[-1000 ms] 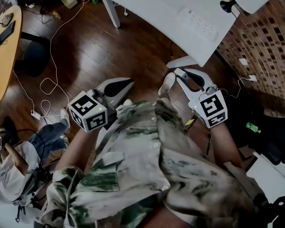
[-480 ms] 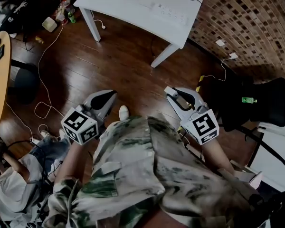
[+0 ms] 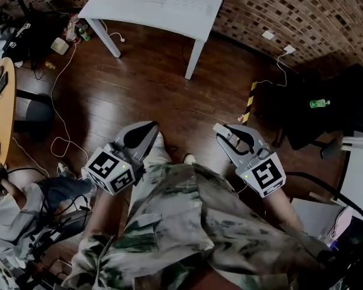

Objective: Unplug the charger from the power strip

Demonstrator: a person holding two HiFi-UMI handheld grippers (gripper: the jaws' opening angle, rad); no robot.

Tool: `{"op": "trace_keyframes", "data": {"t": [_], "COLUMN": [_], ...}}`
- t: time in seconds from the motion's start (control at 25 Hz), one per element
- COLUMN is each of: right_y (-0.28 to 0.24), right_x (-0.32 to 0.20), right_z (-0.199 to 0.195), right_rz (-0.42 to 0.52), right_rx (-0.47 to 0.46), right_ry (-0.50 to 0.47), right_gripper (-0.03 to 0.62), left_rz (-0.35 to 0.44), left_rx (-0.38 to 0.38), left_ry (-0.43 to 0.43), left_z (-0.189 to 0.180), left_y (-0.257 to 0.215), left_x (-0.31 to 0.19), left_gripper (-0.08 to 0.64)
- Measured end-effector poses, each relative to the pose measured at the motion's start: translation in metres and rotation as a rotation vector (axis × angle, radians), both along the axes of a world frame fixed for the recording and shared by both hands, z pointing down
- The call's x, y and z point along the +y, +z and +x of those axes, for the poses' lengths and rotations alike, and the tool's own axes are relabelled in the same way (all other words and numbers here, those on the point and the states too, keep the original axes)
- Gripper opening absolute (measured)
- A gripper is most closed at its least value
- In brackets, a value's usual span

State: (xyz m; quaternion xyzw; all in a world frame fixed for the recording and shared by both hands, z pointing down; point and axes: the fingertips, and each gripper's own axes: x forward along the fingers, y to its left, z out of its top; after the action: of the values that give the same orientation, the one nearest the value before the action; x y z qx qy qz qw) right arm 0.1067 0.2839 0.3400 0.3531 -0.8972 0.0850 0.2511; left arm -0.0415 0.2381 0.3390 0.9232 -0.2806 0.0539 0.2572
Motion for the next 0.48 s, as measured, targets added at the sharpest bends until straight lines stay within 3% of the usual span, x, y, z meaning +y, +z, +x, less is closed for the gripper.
{"op": "trace_keyframes", "data": {"t": [0.24, 0.36, 0.48], "right_y": [0.008, 0.009, 0.005], "right_x": [0.065, 0.081, 0.089], "right_z": [0.029, 0.039, 0.043], "right_rz": [0.005, 0.006, 0.027], "right_rx": [0.013, -0.004, -0.008], "right_ry": [-0.040, -0.042, -0.052], "right_gripper": [0.106, 0.106, 0.106], "left_rz": [-0.005, 0.014, 0.040], "left_rx": [-0.023, -0.073, -0.074], "left_ry": [0.009, 0.002, -0.012], "left_z": [0.033, 0.040, 0.043], "left_y": [0.014, 0.016, 0.011], "left_x": [0.062, 0.079, 0.088], "left_gripper": [0.003, 0.003, 0.003]}}
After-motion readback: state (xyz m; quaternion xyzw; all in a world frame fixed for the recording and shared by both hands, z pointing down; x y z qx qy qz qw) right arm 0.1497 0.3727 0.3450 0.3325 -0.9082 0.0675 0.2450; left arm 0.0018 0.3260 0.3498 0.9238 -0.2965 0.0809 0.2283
